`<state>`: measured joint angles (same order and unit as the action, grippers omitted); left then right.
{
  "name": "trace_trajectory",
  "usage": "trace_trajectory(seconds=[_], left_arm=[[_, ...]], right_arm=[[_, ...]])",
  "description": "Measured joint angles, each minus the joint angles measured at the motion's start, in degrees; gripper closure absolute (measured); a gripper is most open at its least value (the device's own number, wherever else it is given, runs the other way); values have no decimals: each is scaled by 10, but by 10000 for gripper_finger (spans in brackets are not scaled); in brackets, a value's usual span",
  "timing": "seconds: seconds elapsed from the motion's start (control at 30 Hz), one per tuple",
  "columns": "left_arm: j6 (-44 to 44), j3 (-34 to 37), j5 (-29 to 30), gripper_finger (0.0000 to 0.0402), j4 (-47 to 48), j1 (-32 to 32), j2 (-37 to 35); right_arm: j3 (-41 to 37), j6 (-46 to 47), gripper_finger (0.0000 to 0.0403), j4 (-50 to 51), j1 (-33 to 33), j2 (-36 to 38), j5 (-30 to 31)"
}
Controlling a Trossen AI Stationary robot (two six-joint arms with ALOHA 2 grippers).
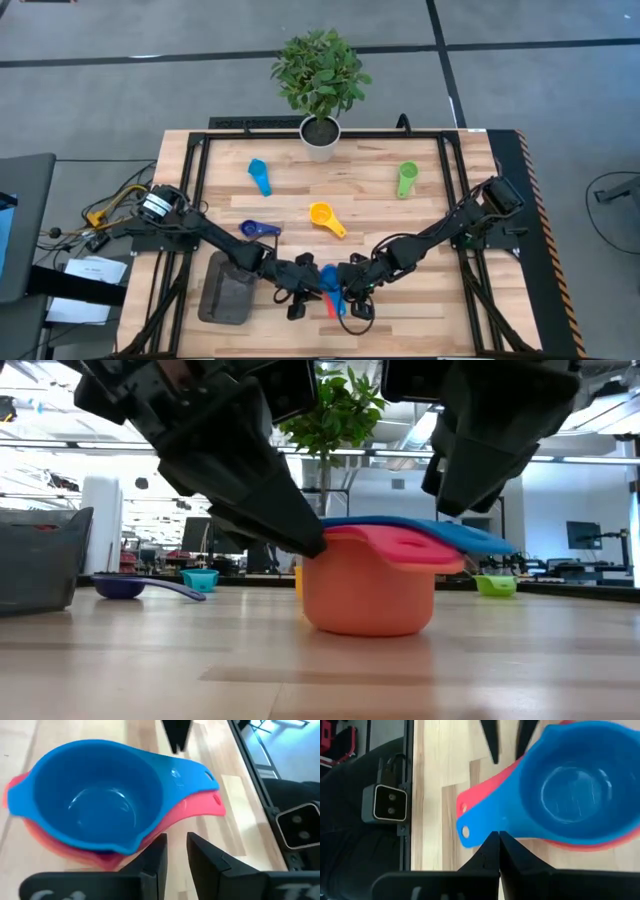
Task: Nest measuring cups in basket
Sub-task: Stack the blue measuring cup on top of the red measuring cup
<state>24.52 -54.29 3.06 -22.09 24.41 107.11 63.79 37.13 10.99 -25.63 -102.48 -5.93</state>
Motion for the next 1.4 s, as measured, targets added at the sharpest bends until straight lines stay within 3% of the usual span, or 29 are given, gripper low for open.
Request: trace_trajectory(seconds=[0.47, 0.7, 1.4], left_arm=[[2, 0, -31, 340, -5, 1, 0], [0, 0, -6, 340, -18, -5, 0], [-1, 0, -17, 340, -12, -5, 0]], right_arm=[[0, 2, 388, 57, 6, -3, -2], [0, -1, 384, -33, 14, -50, -32], [0, -28, 386, -43, 24, -26, -32]])
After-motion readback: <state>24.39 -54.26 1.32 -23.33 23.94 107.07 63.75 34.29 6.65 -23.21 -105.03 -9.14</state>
